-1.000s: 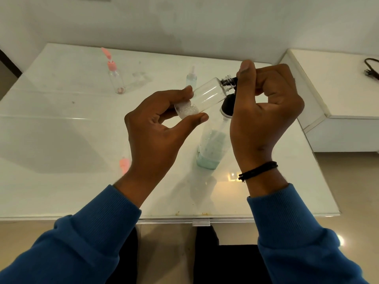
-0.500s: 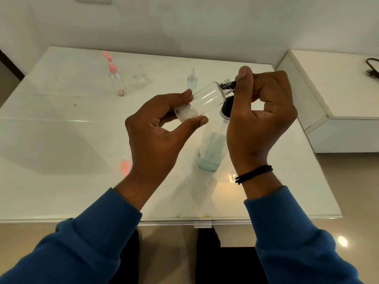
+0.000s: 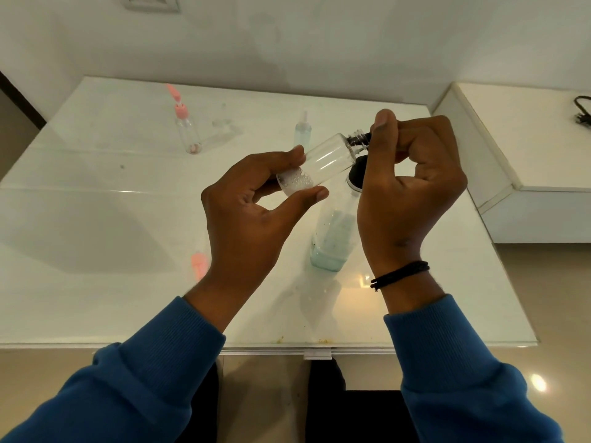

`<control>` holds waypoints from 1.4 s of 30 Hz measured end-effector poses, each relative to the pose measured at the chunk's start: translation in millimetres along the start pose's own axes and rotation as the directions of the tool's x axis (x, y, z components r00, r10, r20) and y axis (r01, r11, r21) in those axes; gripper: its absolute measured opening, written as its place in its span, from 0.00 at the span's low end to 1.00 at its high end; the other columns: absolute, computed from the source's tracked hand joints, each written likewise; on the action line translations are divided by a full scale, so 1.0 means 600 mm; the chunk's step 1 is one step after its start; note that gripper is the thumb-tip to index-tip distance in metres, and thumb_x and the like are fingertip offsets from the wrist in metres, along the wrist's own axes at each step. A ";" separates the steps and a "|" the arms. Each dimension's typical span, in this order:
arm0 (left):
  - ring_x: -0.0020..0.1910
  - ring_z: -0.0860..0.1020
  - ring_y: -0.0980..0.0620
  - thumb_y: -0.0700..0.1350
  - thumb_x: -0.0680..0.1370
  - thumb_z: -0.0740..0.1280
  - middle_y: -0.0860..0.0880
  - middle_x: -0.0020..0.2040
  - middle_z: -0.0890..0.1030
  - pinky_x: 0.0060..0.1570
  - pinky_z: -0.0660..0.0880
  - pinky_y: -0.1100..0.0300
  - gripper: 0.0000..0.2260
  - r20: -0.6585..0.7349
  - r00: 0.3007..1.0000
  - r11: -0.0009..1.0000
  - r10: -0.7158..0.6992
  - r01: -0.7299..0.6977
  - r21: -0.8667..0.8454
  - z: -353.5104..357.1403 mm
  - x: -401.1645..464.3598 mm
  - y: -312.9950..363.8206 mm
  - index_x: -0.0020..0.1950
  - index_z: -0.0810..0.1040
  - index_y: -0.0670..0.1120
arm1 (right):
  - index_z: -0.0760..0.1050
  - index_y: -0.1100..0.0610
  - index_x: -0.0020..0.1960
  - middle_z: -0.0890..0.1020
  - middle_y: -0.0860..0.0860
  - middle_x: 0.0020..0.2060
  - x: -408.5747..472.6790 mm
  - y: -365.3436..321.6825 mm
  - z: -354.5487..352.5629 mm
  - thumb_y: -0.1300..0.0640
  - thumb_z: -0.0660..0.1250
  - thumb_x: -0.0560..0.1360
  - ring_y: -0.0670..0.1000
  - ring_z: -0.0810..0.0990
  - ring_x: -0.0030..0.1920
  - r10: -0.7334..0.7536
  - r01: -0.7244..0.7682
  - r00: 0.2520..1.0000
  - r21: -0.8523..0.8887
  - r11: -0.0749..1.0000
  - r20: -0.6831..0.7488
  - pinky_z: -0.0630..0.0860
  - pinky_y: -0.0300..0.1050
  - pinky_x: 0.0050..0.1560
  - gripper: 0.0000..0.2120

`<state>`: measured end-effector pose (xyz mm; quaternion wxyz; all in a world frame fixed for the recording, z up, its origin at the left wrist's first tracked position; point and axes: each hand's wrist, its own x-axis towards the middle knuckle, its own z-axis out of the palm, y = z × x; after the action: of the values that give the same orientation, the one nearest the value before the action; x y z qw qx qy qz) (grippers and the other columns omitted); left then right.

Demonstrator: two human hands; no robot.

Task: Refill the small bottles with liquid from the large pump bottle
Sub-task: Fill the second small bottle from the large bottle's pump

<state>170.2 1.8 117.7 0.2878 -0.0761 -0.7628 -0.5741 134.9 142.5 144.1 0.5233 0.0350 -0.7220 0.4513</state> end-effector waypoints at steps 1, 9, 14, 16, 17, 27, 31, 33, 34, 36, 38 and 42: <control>0.55 0.83 0.53 0.45 0.73 0.80 0.49 0.57 0.85 0.55 0.81 0.63 0.19 -0.002 1.000 1.000 0.001 -0.001 -0.001 0.000 0.000 0.000 0.61 0.83 0.41 | 0.77 0.59 0.36 0.75 0.45 0.35 0.001 -0.001 0.000 0.60 0.70 0.79 0.51 0.74 0.36 -0.002 0.002 1.000 -0.006 1.000 0.005 0.73 0.50 0.36 0.13; 0.55 0.84 0.53 0.44 0.73 0.80 0.49 0.56 0.85 0.55 0.81 0.63 0.19 -0.002 1.000 1.000 0.008 -0.008 -0.009 0.001 0.001 0.001 0.61 0.83 0.40 | 0.77 0.62 0.35 0.76 0.47 0.34 0.003 0.001 -0.003 0.60 0.70 0.79 0.50 0.74 0.35 -0.016 0.016 1.000 0.001 1.000 0.004 0.72 0.47 0.36 0.14; 0.55 0.84 0.53 0.44 0.73 0.80 0.48 0.57 0.85 0.55 0.81 0.61 0.19 -0.005 1.000 1.000 0.013 -0.012 0.011 0.001 0.000 -0.001 0.61 0.83 0.40 | 0.78 0.61 0.36 0.76 0.46 0.35 0.001 0.001 0.000 0.61 0.70 0.79 0.49 0.74 0.36 -0.013 0.013 1.000 0.017 1.000 0.002 0.72 0.47 0.36 0.13; 0.55 0.84 0.52 0.43 0.73 0.80 0.48 0.57 0.85 0.55 0.82 0.60 0.19 -0.006 1.000 1.000 0.026 -0.026 0.011 0.001 0.000 -0.001 0.61 0.83 0.39 | 0.78 0.59 0.36 0.76 0.46 0.35 0.005 0.000 -0.003 0.60 0.70 0.79 0.51 0.75 0.35 -0.028 0.028 1.000 0.010 1.000 0.005 0.73 0.51 0.35 0.13; 0.55 0.84 0.52 0.43 0.73 0.80 0.47 0.56 0.85 0.55 0.82 0.60 0.19 -0.006 1.000 1.000 0.030 -0.030 0.009 0.001 0.000 0.000 0.61 0.83 0.39 | 0.78 0.59 0.36 0.76 0.46 0.35 0.007 0.000 -0.005 0.60 0.70 0.79 0.52 0.75 0.35 -0.032 0.032 0.999 0.006 0.999 0.006 0.73 0.51 0.35 0.13; 0.55 0.83 0.54 0.44 0.73 0.80 0.50 0.56 0.84 0.55 0.81 0.62 0.19 -0.008 1.000 1.000 0.022 -0.022 0.009 0.000 0.001 -0.001 0.61 0.83 0.40 | 0.79 0.60 0.36 0.76 0.45 0.35 0.005 0.002 -0.002 0.60 0.70 0.79 0.50 0.74 0.36 -0.032 0.032 0.999 0.010 0.999 0.020 0.72 0.48 0.35 0.13; 0.55 0.84 0.53 0.44 0.73 0.80 0.49 0.56 0.85 0.55 0.82 0.60 0.19 -0.014 0.999 0.999 0.038 -0.038 0.009 0.003 0.001 0.002 0.61 0.83 0.40 | 0.79 0.62 0.35 0.77 0.48 0.34 0.007 0.003 -0.006 0.59 0.70 0.79 0.53 0.75 0.35 -0.028 0.028 1.000 0.007 1.000 0.011 0.72 0.50 0.35 0.15; 0.55 0.84 0.52 0.44 0.73 0.80 0.48 0.56 0.85 0.55 0.82 0.58 0.19 -0.010 0.998 0.998 0.057 -0.056 0.034 0.003 0.000 0.002 0.61 0.83 0.39 | 0.78 0.63 0.35 0.77 0.48 0.34 0.003 0.005 -0.003 0.60 0.70 0.79 0.51 0.75 0.35 -0.026 0.026 1.000 0.014 1.000 -0.001 0.72 0.47 0.35 0.15; 0.54 0.84 0.52 0.44 0.73 0.80 0.47 0.56 0.85 0.55 0.82 0.58 0.19 -0.011 0.998 0.997 0.059 -0.059 0.040 0.003 -0.001 0.001 0.61 0.83 0.39 | 0.78 0.63 0.35 0.77 0.47 0.34 0.001 0.006 -0.002 0.61 0.70 0.79 0.50 0.74 0.35 -0.025 0.026 1.000 0.016 1.000 -0.005 0.72 0.45 0.35 0.14; 0.54 0.84 0.52 0.44 0.73 0.80 0.47 0.56 0.85 0.55 0.82 0.58 0.19 -0.014 0.998 0.997 0.058 -0.057 0.047 0.002 -0.002 -0.001 0.61 0.83 0.39 | 0.78 0.62 0.35 0.76 0.46 0.35 0.001 0.007 -0.001 0.62 0.70 0.79 0.48 0.74 0.35 -0.031 0.031 1.000 0.011 0.999 -0.004 0.71 0.44 0.35 0.14; 0.55 0.83 0.52 0.44 0.73 0.80 0.47 0.56 0.85 0.55 0.82 0.58 0.19 -0.012 0.999 0.998 0.053 -0.053 0.045 0.003 -0.002 -0.001 0.61 0.83 0.39 | 0.78 0.62 0.34 0.76 0.46 0.34 0.005 0.008 -0.002 0.61 0.70 0.79 0.50 0.74 0.34 -0.050 0.050 0.999 -0.002 0.999 0.007 0.71 0.47 0.35 0.15; 0.55 0.83 0.54 0.45 0.73 0.80 0.48 0.56 0.85 0.55 0.81 0.62 0.19 -0.015 0.999 0.998 0.047 -0.046 0.039 0.003 -0.001 0.004 0.61 0.83 0.40 | 0.78 0.61 0.34 0.76 0.46 0.34 0.011 0.006 -0.005 0.60 0.70 0.79 0.53 0.74 0.34 -0.069 0.069 0.998 -0.017 0.997 0.007 0.72 0.53 0.34 0.15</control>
<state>170.8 4.4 118.9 0.3085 -0.0837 -0.7693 -0.5532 132.3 149.3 147.4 0.5366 0.0568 -0.7257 0.4268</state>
